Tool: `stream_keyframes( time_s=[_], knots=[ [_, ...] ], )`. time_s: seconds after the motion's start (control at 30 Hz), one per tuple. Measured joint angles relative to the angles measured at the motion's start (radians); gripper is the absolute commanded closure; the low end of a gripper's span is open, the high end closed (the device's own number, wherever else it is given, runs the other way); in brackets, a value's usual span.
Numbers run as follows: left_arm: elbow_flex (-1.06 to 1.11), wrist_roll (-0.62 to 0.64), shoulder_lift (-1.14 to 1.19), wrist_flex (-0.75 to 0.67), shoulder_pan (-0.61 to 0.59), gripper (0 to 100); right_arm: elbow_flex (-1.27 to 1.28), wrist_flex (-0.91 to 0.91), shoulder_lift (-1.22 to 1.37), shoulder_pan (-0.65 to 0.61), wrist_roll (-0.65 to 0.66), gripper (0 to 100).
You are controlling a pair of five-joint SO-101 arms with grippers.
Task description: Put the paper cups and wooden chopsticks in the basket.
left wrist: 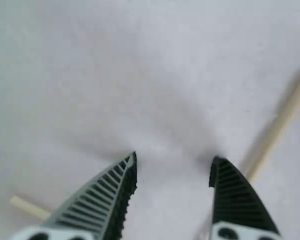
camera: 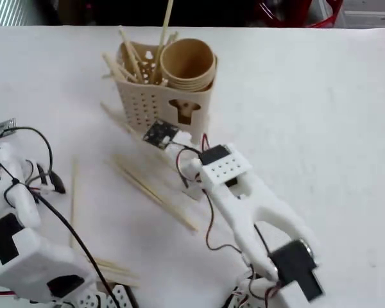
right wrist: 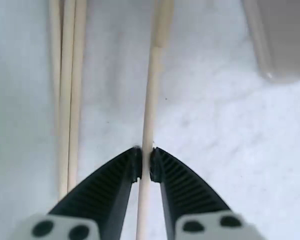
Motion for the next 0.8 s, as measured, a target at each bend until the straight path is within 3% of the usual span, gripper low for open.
stream_keyframes(
  time_s=[0.47,0.63,0.8],
  knots=[
    [0.0,0.0,0.0,0.0,0.0,76,0.049,0.161,-0.605,0.005,-0.054,98.1],
    [0.0,0.0,0.0,0.0,0.0,76,-0.048,0.098,-0.689,-0.017,-0.178,98.1],
    [0.0,0.0,0.0,0.0,0.0,76,-0.114,-0.127,-0.698,-0.074,-0.239,98.1]
  ],
)
